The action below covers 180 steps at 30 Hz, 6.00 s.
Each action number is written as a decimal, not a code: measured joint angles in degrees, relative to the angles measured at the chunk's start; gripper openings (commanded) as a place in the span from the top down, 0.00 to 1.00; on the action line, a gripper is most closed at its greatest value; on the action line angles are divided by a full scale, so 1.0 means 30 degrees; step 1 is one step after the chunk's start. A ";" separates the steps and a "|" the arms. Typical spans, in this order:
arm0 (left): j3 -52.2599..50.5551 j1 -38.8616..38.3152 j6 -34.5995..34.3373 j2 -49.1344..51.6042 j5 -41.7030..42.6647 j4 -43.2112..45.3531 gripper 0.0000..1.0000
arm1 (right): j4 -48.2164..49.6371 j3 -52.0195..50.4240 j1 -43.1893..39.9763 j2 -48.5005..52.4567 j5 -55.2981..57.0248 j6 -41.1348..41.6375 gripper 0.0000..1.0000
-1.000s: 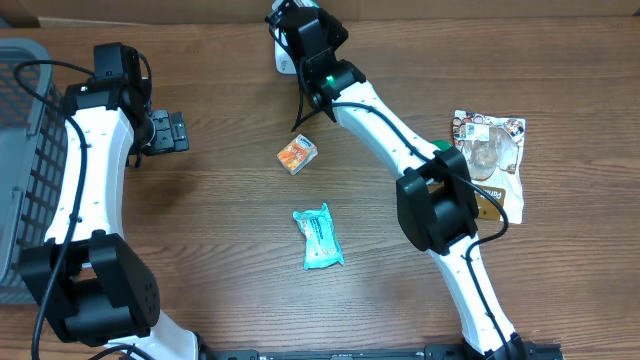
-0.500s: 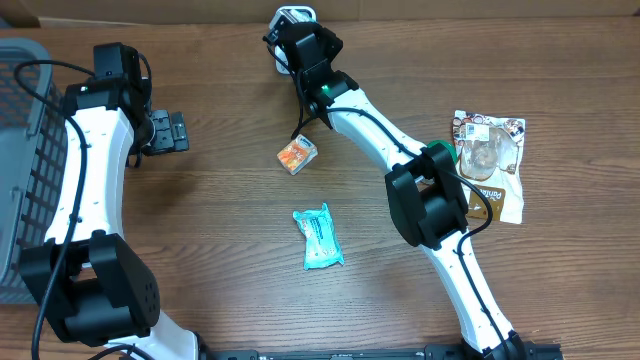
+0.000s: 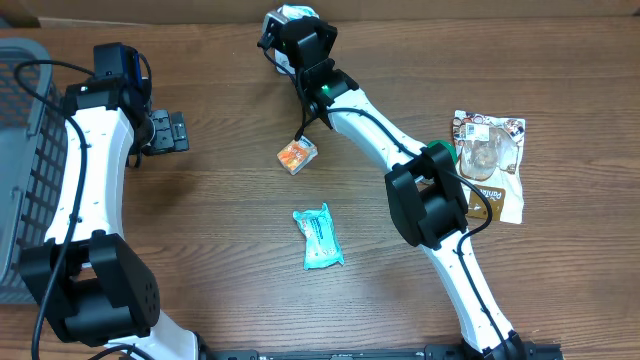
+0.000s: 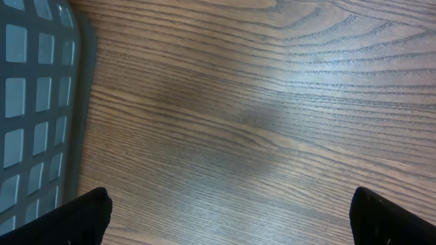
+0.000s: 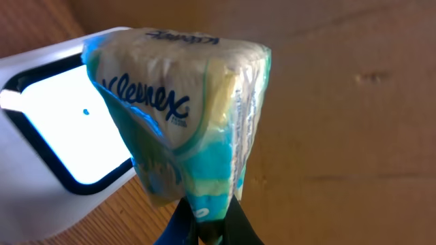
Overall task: Scan the item barcode
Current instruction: 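Hold the Kleenex pack against the scanner with the right gripper, then carry the Kleenex pack right and lower it beside the jar, then move the right gripper to the orange Kleenex pack and grasp it, then lift the orange Kleenex pack and hold it to the white scanner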
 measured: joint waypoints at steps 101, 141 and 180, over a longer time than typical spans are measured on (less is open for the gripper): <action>0.0000 0.0000 0.0000 0.0000 0.0000 0.0007 0.00 | -1.8841 -0.5231 0.0933 -0.5683 -1.4666 2.8523 0.56; 0.0000 0.0000 0.0000 0.0000 0.0000 0.0000 0.00 | -1.3988 -1.1708 -0.2426 -0.7293 -2.1551 2.6986 0.96; 0.0000 0.0000 0.0000 0.0000 0.0000 0.0000 0.00 | -1.3143 -1.1635 -0.3905 -1.2145 -2.5157 2.9653 0.96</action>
